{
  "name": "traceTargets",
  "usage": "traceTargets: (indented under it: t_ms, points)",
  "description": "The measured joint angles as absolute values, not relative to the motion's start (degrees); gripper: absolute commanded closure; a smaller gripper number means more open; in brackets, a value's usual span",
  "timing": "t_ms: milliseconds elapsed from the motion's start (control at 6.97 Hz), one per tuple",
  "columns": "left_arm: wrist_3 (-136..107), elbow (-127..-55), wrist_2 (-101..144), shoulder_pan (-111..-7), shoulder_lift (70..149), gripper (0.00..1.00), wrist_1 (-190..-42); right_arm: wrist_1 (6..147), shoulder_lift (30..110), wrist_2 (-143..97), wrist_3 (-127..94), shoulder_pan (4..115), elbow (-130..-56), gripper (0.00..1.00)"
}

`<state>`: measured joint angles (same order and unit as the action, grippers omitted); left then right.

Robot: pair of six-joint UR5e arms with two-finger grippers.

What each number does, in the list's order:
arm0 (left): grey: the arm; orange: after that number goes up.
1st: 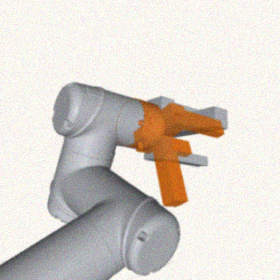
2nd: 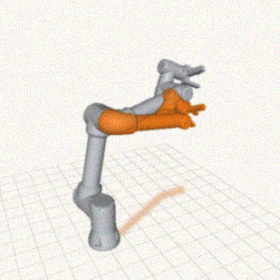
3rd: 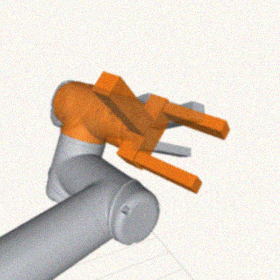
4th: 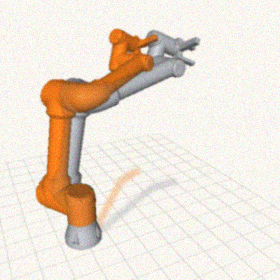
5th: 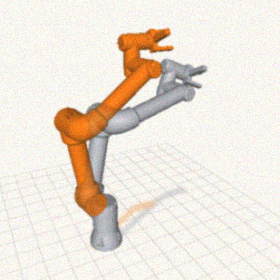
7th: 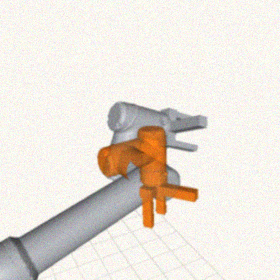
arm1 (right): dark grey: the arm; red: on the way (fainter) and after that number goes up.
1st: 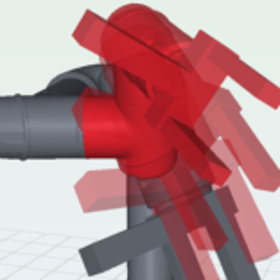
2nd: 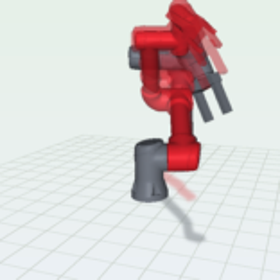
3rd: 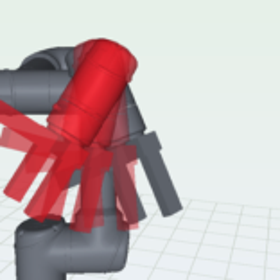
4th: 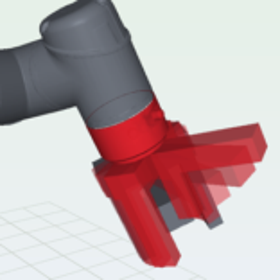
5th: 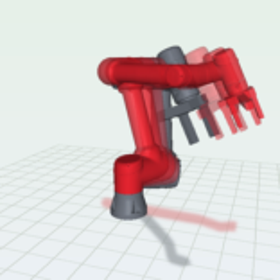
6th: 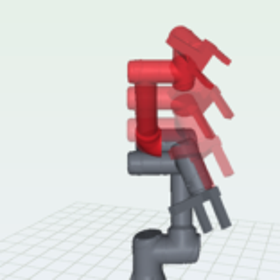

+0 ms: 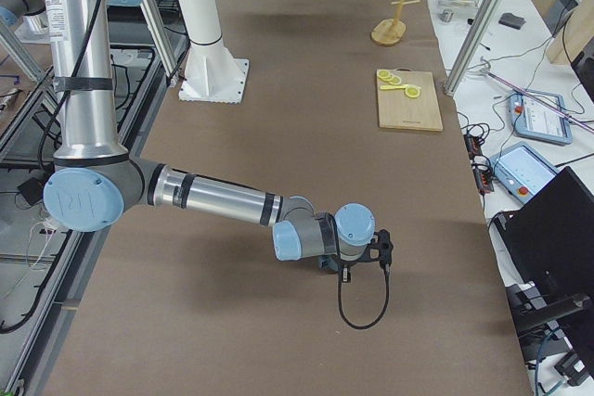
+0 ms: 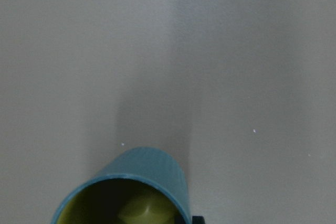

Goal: Hang cup on storage rack
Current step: 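Carry the blue mug with the right gripper to the table center and lower it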

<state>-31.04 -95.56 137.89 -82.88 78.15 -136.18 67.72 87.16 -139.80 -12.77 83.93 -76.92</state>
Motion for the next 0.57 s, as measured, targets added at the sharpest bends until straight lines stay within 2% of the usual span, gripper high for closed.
traceTargets:
  t_ms: [574]
  points:
    - [-39.6,-97.5,141.1,-82.5,81.7,0.02,-135.3,67.6,75.9,-137.3,-36.9,70.5,-84.3,1.00]
